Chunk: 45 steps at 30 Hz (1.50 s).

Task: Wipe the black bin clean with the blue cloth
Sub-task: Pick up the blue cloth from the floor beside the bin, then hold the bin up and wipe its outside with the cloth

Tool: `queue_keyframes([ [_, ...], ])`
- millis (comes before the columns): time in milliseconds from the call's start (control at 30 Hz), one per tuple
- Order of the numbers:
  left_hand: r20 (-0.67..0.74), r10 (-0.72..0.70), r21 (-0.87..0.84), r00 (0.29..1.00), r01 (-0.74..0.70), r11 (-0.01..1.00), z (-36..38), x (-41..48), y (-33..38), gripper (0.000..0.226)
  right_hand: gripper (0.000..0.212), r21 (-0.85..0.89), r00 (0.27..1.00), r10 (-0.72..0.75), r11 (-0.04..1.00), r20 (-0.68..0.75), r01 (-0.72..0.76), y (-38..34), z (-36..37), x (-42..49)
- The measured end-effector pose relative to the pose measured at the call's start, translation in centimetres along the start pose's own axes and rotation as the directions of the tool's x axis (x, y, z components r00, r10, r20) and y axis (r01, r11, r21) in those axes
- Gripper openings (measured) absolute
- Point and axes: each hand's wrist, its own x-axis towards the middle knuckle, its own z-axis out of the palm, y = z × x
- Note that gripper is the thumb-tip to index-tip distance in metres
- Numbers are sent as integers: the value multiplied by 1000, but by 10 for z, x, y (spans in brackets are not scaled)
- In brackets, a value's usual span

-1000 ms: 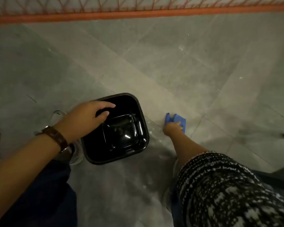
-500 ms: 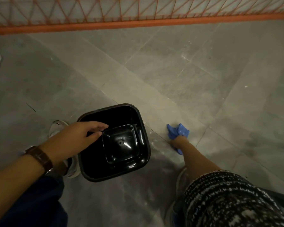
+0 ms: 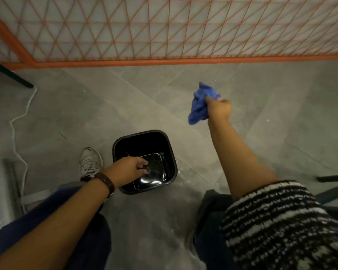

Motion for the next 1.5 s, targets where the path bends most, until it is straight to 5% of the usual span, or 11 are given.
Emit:
queue_keyframes([
  [133,41,-29,122,999,24,992,17,-9,-5,36,41,365,965,-30,928,262,-70,-69,-12,-54],
  [267,129,-75,277,989,37,960,35,-10,-11,38,13,252,770,16,940,638,-228,-65,-42,-119],
  [400,127,-76,356,989,26,934,55,5,-24,42,19,347,637,15,829,771,-439,-29,-52,-143],
  [467,124,-97,383,988,42,923,70,9,-31,40,30,372,661,-2,827,751,-421,-26,-41,-139],
  [567,153,-189,427,970,108,898,93,15,-39,46,12,443,701,-36,797,712,-410,-29,-34,-137],
  [667,133,-238,483,962,147,863,105,24,-40,50,23,540,738,-59,722,672,-433,-35,-37,-127],
  [800,91,-244,523,965,163,836,109,35,-43,42,6,684,778,-173,614,604,-394,-34,-44,-117],
  [933,97,-191,466,977,125,876,105,40,-52,36,24,760,775,-246,505,581,-409,-35,-48,-110],
  [1100,-196,-96,242,976,142,960,46,42,-28,35,30,725,772,-263,599,579,-340,-44,-52,-107],
  [1267,-313,-107,-65,944,91,994,-45,4,-2,29,36,671,810,-229,697,541,-251,-53,-60,-109],
  [1500,-704,-29,-214,709,-173,962,-102,-92,23,21,21,595,916,-95,785,390,-171,-45,-52,-106],
])
